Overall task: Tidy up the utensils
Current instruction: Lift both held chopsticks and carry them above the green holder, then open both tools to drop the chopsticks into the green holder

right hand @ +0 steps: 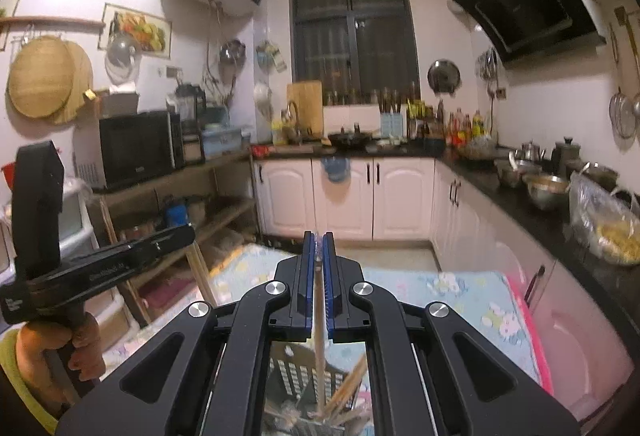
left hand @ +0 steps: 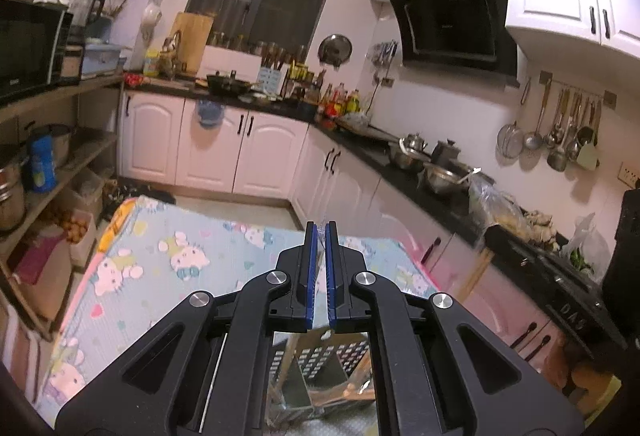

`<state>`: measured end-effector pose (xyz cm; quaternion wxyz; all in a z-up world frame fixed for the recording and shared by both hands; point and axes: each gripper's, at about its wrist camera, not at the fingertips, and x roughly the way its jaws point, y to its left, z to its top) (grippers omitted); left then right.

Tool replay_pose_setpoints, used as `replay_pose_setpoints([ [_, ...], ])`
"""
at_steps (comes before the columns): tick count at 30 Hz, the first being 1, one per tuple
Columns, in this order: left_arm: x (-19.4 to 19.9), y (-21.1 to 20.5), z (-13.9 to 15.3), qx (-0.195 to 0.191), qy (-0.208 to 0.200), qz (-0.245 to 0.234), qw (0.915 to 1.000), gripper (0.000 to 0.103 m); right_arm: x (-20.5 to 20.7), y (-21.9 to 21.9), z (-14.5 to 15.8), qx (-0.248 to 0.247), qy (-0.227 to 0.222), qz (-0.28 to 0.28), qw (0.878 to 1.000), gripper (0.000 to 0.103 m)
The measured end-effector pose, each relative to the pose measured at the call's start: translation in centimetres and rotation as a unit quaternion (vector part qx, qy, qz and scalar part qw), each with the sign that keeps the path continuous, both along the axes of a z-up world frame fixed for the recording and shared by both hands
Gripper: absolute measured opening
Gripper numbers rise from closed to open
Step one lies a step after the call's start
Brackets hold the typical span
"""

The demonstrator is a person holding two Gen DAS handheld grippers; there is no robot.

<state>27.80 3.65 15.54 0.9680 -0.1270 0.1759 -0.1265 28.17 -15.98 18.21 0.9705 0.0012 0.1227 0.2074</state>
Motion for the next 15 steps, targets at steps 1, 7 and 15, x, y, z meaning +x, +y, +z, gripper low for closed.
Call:
replay_pose_setpoints([
  [1, 0.0, -0.1, -0.5, 0.001, 0.006, -0.001, 1.0000, 0.000, 0.2, 0.2, -0.6, -0.003, 0.008, 0.000, 1.000, 0.005],
  [7, -0.1, -0.1, -2.8, 0.003, 0.033, -0.005, 0.9994, 0.000, 0.8, 0.4, -4.1, -0.014, 0.056, -0.002, 0.998, 0.005],
  [15, -1.5, 0.5, -3.9, 0.001, 0.054, -0.001, 0.9985, 0.007, 0.0, -0.2, -6.3, -0.010, 0.095, -0.002, 0.995, 0.007],
])
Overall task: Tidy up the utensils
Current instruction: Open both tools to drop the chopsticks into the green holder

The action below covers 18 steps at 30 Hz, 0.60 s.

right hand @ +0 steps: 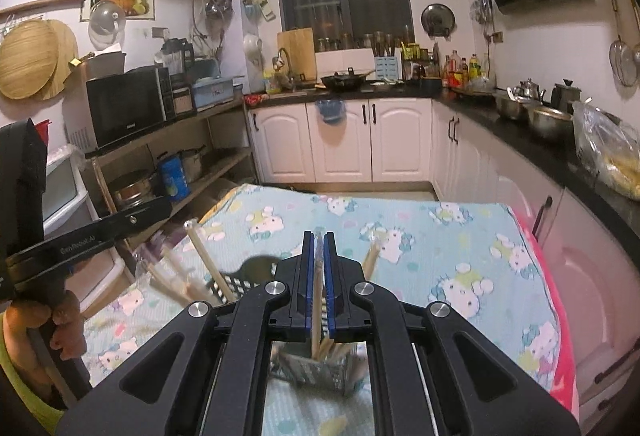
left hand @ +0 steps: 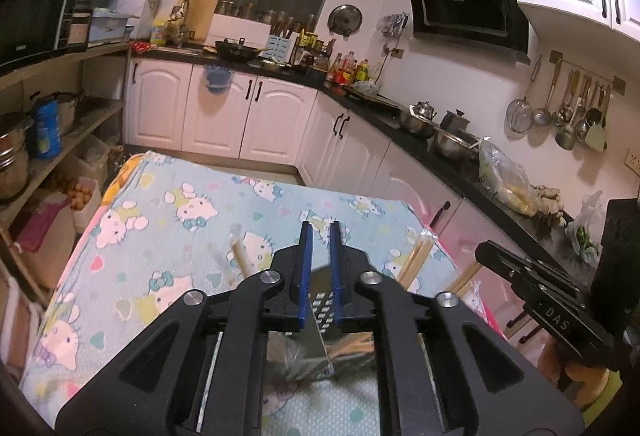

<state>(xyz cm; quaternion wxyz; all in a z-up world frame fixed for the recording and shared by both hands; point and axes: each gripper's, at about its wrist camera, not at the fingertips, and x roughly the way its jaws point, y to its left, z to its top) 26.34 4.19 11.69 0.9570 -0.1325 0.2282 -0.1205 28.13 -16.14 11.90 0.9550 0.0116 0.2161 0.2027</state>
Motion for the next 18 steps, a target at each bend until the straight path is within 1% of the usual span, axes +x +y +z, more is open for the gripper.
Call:
replay_pose_setpoints([
  [2, -0.5, 0.1, -0.1, -0.002, 0.002, 0.000, 1.0000, 0.012, -0.4, -0.2, -0.3, 0.004, 0.007, -0.001, 1.000, 0.012],
  [4, -1.2, 0.2, -0.2, -0.004, 0.004, 0.001, 1.0000, 0.018, -0.9, -0.6, -0.5, 0.006, 0.010, 0.000, 1.000, 0.016],
  [7, -2.3, 0.5, -0.2, -0.009, 0.003, 0.003, 0.9999, 0.023, -1.8, -0.9, -0.8, 0.007, 0.012, 0.001, 1.000, 0.021],
  [9, -3.2, 0.6, -0.2, -0.014, 0.001, 0.001, 0.9999, 0.029, -2.5, -1.1, -0.9, 0.009, 0.015, 0.001, 1.000, 0.027],
  [11, -4.1, 0.5, -0.2, -0.015, 0.000, -0.002, 0.9999, 0.034, -3.2, -1.2, -1.1, 0.008, 0.016, 0.004, 1.000, 0.030],
  [14, -5.6, 0.2, -0.6, -0.008, -0.002, -0.008, 0.9999, 0.041, -4.3, -1.5, -1.4, 0.008, 0.015, 0.005, 1.000, 0.037],
  [15, -6.0, 0.1, -0.7, -0.005, -0.002, -0.008, 1.0000, 0.045, -4.5, -1.6, -1.5, 0.008, 0.015, 0.005, 1.000, 0.038],
  [17, -6.8, -0.3, -1.1, 0.000, 0.002, -0.011, 0.9999, 0.047, -5.3, -1.7, -1.8, 0.005, 0.016, 0.006, 1.000, 0.040],
  [18, -7.1, -0.4, -1.2, 0.002, 0.003, -0.012, 0.9999, 0.050, -5.6, -1.7, -1.9, 0.004, 0.016, 0.007, 1.000, 0.043],
])
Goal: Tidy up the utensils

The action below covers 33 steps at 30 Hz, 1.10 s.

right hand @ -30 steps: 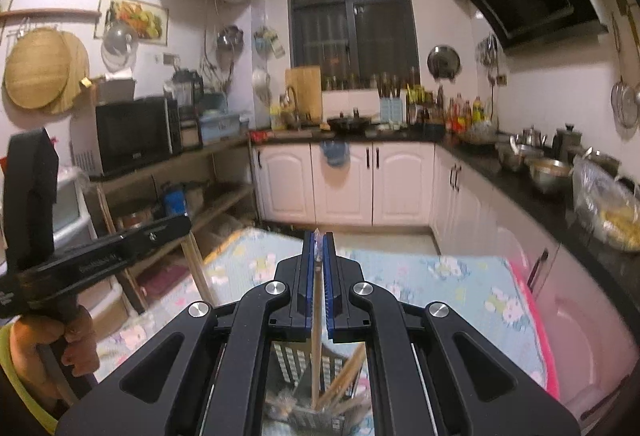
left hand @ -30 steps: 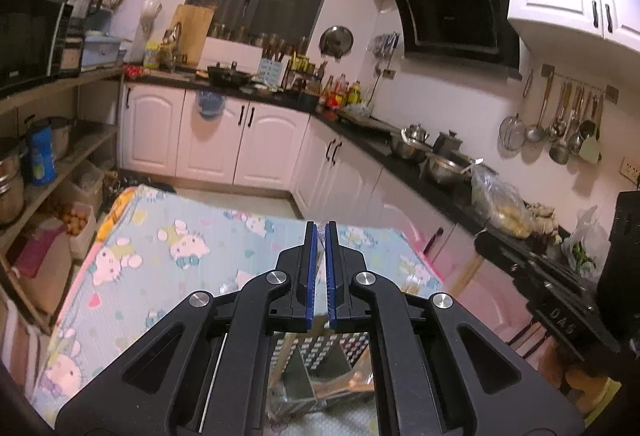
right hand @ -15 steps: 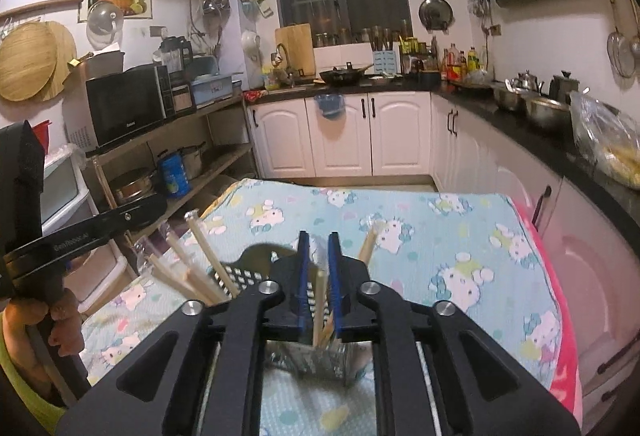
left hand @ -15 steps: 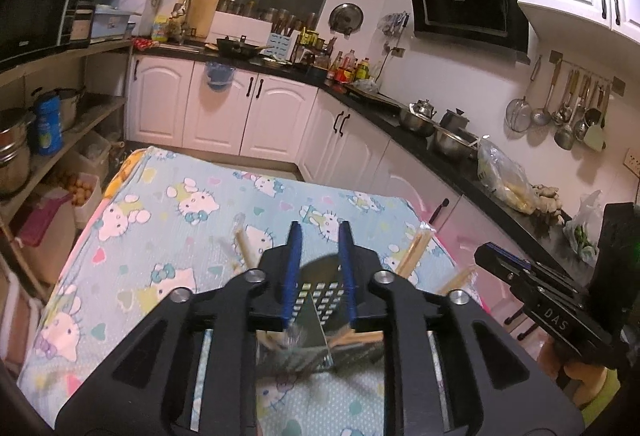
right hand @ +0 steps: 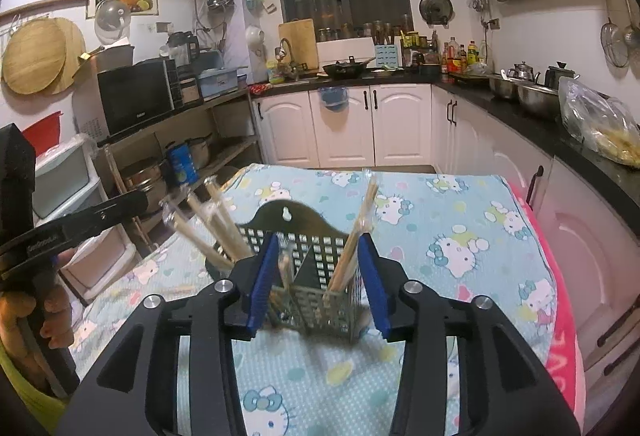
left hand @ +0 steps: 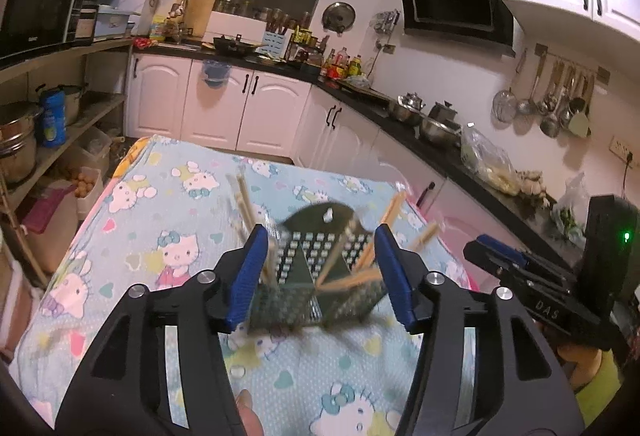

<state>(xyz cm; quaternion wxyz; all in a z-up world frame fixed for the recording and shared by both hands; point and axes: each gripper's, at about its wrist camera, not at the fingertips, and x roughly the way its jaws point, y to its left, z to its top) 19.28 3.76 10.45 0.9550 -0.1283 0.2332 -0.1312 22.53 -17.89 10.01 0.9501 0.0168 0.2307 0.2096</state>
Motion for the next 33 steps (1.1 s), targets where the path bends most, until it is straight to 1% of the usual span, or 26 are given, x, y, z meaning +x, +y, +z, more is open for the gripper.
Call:
replay_pose_setpoints([
  [1, -0.4, -0.2, -0.3, 0.002, 0.003, -0.002, 1.0000, 0.054, -0.4, 0.0, -0.2, -0.002, -0.001, -0.001, 1.000, 0.044],
  [3, -0.9, -0.4, -0.9, 0.005, 0.008, -0.005, 0.9999, 0.058, -1.3, -0.1, -0.7, -0.004, -0.001, -0.003, 1.000, 0.050],
  [8, -2.2, -0.9, -2.7, 0.007, 0.028, -0.005, 0.9996, 0.072, -3.1, -0.3, -2.1, -0.010, 0.001, -0.004, 1.000, 0.058],
  [11, -2.9, -1.0, -3.6, 0.009, 0.036, -0.003, 0.9993, 0.083, -4.1, -0.3, -2.9, -0.013, 0.004, -0.003, 1.000, 0.064],
  [12, -3.2, -1.1, -4.0, 0.010, 0.040, -0.002, 0.9992, 0.088, -4.5, -0.2, -3.2, -0.014, 0.005, -0.004, 1.000, 0.067],
  [13, -3.5, -1.2, -4.3, 0.010, 0.043, -0.002, 0.9990, 0.091, -4.8, -0.2, -3.5, -0.013, 0.007, -0.003, 1.000, 0.068],
  [19, -4.9, -1.4, -6.1, 0.019, 0.056, 0.013, 0.9982, 0.091, -6.6, -0.2, -5.5, -0.017, 0.013, -0.008, 1.000, 0.077],
  [23, -5.9, -1.4, -7.2, 0.028, 0.054, 0.027, 0.9978, 0.091, -7.7, -0.2, -6.7, -0.022, 0.008, -0.017, 1.000, 0.082],
  [29, -6.9, -1.2, -8.8, 0.030, 0.047, 0.053, 0.9970, 0.091, -8.9, -0.3, -8.1, -0.017, 0.002, -0.023, 1.000, 0.088],
  [33, -7.4, -1.5, -9.6, 0.045, 0.041, 0.065, 0.9960, 0.091, -9.4, -0.3, -9.1, -0.015, -0.002, -0.025, 1.000, 0.091],
])
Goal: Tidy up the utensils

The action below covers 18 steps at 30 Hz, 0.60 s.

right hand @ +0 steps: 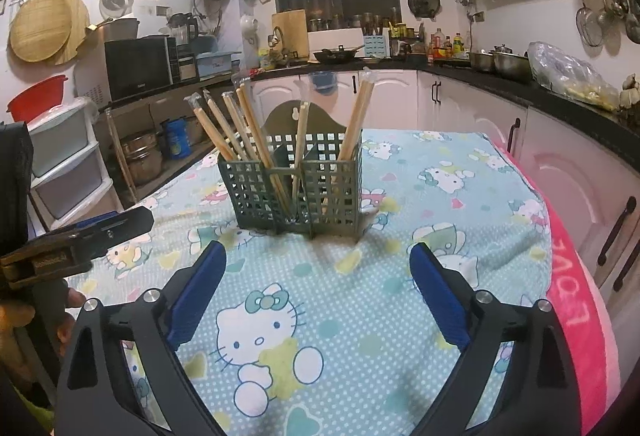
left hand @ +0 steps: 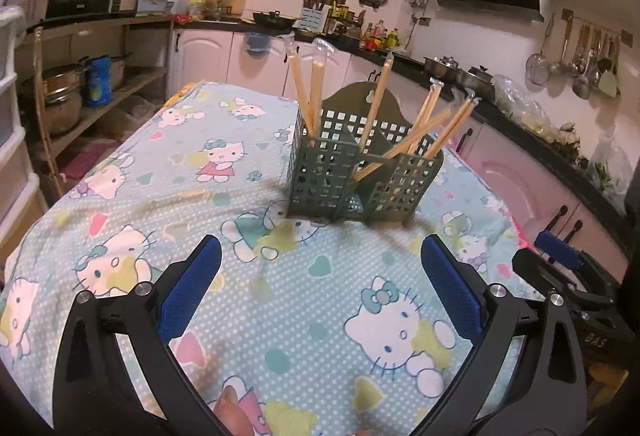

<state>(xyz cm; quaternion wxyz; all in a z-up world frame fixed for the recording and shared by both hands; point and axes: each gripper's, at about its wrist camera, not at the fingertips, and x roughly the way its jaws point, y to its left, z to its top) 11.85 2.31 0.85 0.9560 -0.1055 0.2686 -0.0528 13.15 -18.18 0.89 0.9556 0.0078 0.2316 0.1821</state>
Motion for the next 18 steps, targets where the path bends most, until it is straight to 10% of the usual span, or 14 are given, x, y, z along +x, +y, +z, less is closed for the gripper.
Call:
replay_pose_setpoints([
  [18, -0.8, -0.8, -3.8, 0.041, -0.021, 0.023, 0.9987, 0.091, -1.6, -0.5, -2.9, 0.002, -0.083, -0.036, 0.996, 0.095],
])
